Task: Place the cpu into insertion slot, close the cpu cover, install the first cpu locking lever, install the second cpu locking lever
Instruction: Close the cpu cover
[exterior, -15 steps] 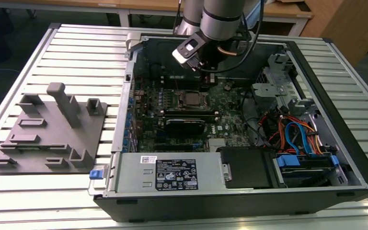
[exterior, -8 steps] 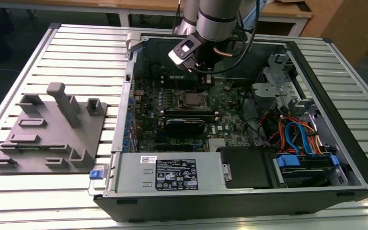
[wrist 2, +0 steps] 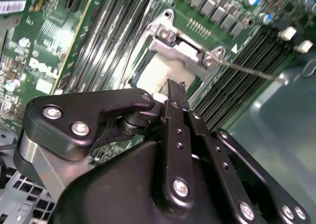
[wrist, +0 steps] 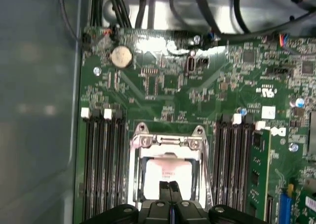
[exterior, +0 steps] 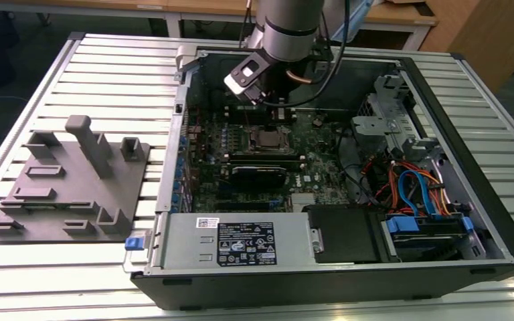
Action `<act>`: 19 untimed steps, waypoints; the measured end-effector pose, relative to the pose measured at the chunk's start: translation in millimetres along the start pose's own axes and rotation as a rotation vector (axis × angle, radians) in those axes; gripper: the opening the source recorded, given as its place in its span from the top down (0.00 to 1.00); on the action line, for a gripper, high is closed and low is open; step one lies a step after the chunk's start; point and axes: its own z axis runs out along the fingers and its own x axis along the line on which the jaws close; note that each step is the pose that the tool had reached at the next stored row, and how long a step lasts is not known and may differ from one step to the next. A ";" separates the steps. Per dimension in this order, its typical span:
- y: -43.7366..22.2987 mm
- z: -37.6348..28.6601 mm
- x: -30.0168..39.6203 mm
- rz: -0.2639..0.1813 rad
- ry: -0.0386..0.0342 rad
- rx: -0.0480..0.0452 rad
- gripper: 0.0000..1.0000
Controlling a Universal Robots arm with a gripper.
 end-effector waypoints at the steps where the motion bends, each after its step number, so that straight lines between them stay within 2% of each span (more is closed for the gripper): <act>1: -2.1 0.8 0.0 0.000 0.0003 0.0000 0.90; 5: -10.4 4.9 0.3 -0.009 0.0007 0.0000 0.90; 9: -15.1 10.7 0.4 -0.029 0.0045 0.0000 0.90; 19: -15.9 21.3 0.3 -0.029 0.0045 0.0002 0.90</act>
